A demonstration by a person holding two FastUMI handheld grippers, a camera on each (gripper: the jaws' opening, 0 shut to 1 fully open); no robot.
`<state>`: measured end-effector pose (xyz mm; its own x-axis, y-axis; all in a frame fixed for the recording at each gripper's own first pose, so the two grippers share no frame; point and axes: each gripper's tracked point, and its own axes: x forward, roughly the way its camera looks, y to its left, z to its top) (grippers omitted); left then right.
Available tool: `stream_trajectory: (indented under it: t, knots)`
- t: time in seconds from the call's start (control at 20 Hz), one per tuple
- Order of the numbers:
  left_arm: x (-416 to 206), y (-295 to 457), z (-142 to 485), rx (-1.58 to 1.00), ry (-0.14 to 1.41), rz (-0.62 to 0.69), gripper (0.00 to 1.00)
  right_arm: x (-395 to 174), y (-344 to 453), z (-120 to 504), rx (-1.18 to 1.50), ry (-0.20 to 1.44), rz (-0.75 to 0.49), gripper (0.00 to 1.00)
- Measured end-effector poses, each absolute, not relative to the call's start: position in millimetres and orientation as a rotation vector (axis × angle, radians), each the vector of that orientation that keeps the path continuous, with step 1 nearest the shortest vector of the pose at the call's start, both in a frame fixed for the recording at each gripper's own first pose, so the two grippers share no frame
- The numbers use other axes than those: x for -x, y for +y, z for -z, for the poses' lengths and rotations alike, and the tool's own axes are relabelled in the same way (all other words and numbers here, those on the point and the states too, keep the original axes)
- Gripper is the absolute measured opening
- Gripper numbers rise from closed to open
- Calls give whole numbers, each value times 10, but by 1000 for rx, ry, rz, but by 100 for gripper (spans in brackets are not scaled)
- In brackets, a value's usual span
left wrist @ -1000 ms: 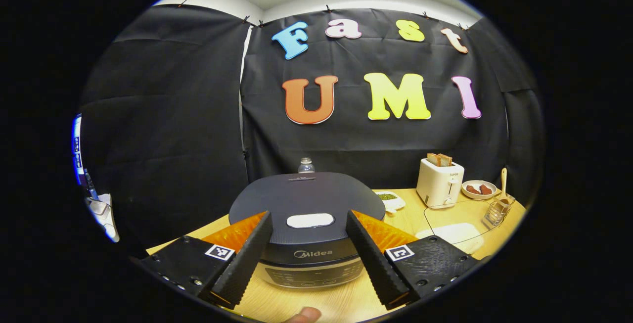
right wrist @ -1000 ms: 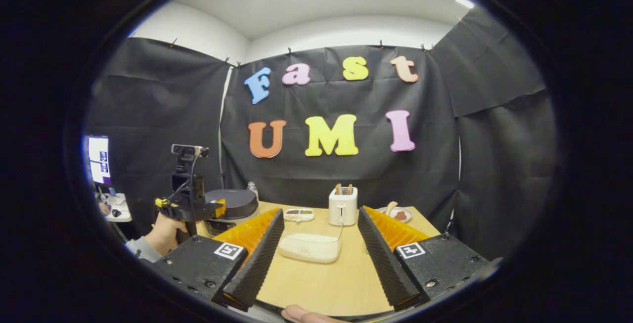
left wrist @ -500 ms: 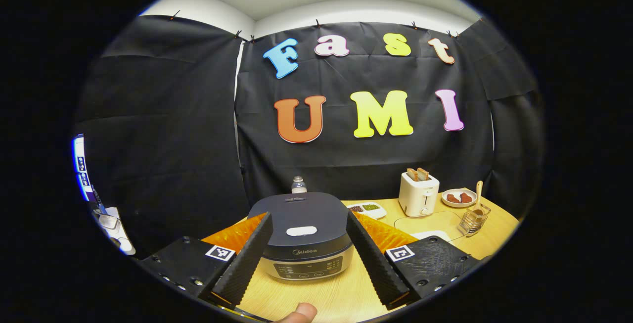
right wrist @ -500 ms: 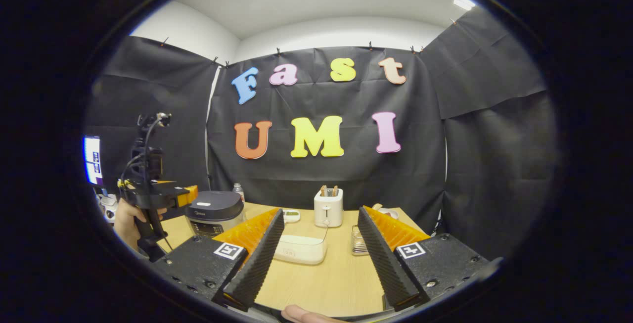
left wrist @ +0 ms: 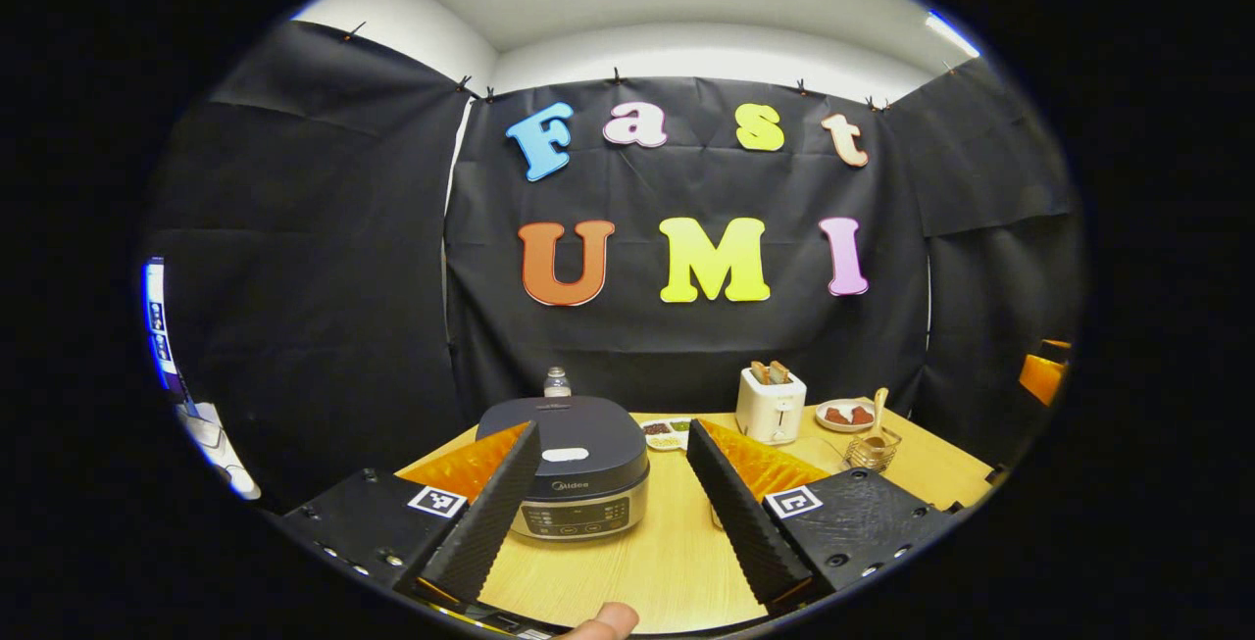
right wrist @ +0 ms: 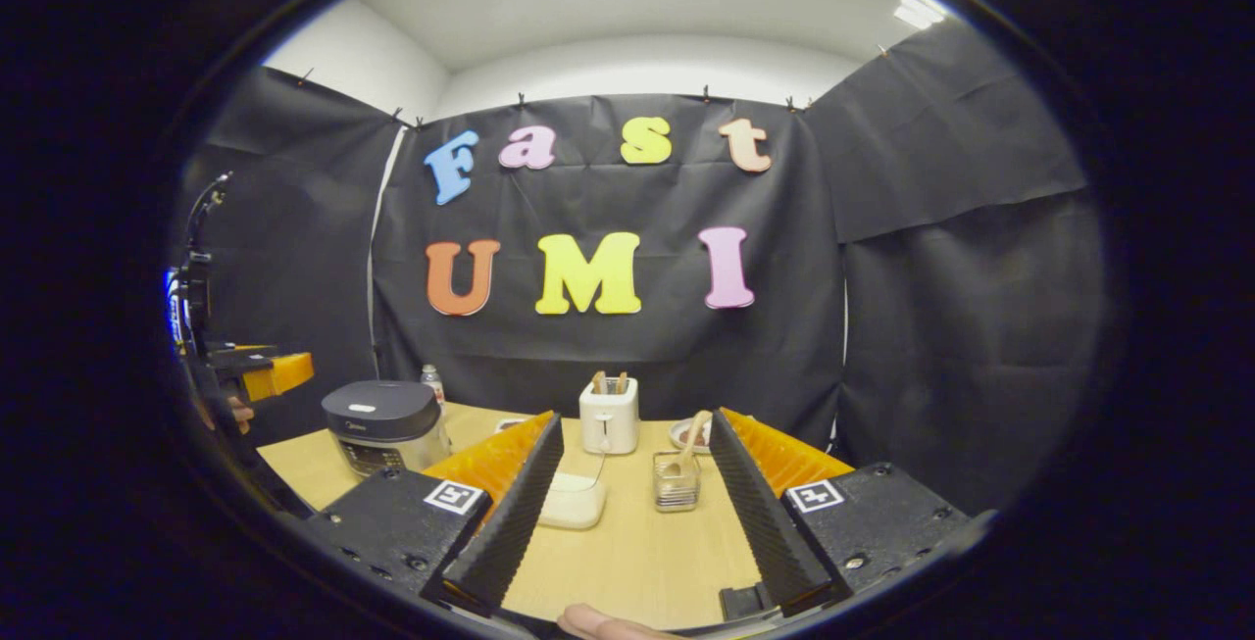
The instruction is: Close the left gripper, press the button to open the rice cooker; take a wooden spoon from the chopstick holder with the right hand, scoop a spoonful of rice and pour it into the rice cooker, then put the wooden spoon back into the chopstick holder.
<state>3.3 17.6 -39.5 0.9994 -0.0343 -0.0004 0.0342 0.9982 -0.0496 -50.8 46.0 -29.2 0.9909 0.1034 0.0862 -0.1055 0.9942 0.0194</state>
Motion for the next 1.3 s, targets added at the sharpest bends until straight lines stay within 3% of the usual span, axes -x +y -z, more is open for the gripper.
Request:
stream_trajectory:
  t: [0.45, 0.55, 0.6, 0.7, 0.75, 0.85, 1.15, 1.2, 1.25, 1.3]
  knots:
    - [480, -7, 22, 6, -84, 91, 95, 505, 293, 145, -37, -81, -77, 97]
    - [524, -59, -53, 1, -108, 106, 95, 538, 248, 26, -26, -102, -67, 93]
    - [533, -81, -60, 2, -112, 114, 95, 556, 242, -19, -20, -108, -63, 97]
    - [534, -77, -51, -3, -112, 112, 95, 582, 239, -59, -9, -116, -56, 93]
    - [543, -62, -58, -6, -114, 104, 95, 597, 225, -69, -5, -119, -53, 97]
    - [536, -77, -6, -4, -103, 106, 95, 601, 193, -46, -6, -116, -43, 93]
    - [571, 8, 14, 25, -115, 98, 95, 572, 205, 65, -49, -82, -49, 93]
    - [571, 16, 30, 26, -110, 100, 95, 569, 222, 80, -58, -77, -58, 97]
    - [580, 24, 64, 27, -102, 98, 100, 558, 216, 94, -67, -77, -61, 93]
    - [576, 26, 82, 24, -99, 99, 95, 551, 202, 97, -76, -79, -60, 97]
